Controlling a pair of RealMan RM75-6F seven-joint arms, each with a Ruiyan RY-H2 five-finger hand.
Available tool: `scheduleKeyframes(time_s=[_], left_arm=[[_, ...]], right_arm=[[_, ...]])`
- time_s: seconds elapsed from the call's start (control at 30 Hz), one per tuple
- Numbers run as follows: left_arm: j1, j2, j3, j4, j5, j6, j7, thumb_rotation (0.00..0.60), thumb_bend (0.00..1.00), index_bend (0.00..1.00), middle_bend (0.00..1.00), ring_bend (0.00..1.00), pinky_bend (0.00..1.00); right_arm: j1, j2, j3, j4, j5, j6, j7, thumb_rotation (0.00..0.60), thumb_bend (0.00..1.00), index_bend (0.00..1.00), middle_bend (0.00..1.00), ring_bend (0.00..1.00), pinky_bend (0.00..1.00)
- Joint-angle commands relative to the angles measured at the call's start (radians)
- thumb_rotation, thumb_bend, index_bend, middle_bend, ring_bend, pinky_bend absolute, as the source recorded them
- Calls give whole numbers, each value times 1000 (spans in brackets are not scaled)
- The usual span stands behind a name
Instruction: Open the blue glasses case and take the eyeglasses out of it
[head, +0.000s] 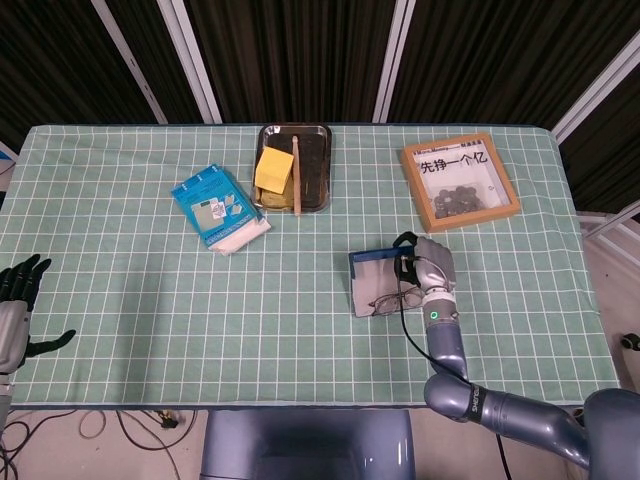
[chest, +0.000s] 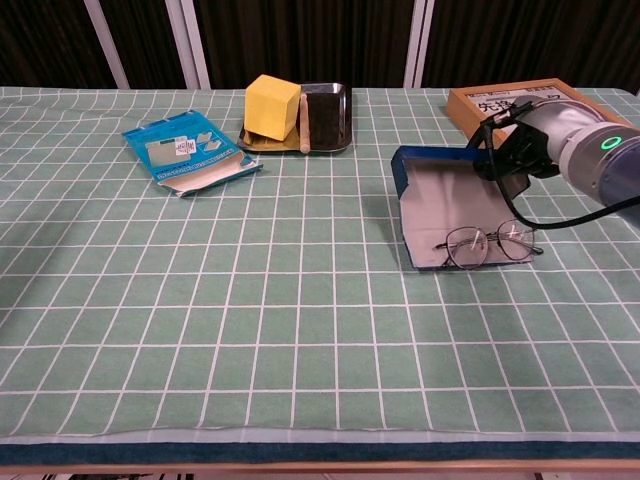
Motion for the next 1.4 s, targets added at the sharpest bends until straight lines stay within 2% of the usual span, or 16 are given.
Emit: scheduleKeyframes(time_s=[0.03,0.37,0.53,0.77,1.0,1.3,1.33,1.4], left_arm=[[0,0,0,-1,0,0,0,600,48,0,0,0,0],[1,2,-1,-1,1,2,-9,600,48,0,0,0,0],[0,2,-1,-1,1,-1,-12,600,48,0,0,0,0],[0,2,-1,-2,0,-1,-13,600,48,0,0,0,0],[0,2,-1,-2,0,-1,-11,600,48,0,0,0,0],[1,1,-3,-3,-4,1,-9,600,48,0,0,0,0],[1,2,-3,-3,-4,0,-9,600,47,0,0,0,0],[0,2,-3,-4,-4,0,-9,600,48,0,0,0,0]], right_arm=[[12,-16,16,16,7,-12,-6,600,572,519,881,942,1000],[69,-90,70,102,7,-30,-24,600,571,520,881,942,1000],[84,-119,92,152,-38,-20,8,600,571,519,880,940,1000],[103,-152,97,229,-100,-36,41,600,571,519,878,934,1000],[143,-179,127,313,-98,-75,23,600,570,519,877,934,1000],[223,-210,191,446,-72,-122,-12,600,565,518,877,934,1000],[230,-210,195,460,-68,-127,-20,600,552,484,877,934,1000],[240,-207,204,488,-47,-136,-48,600,508,332,876,932,1000]])
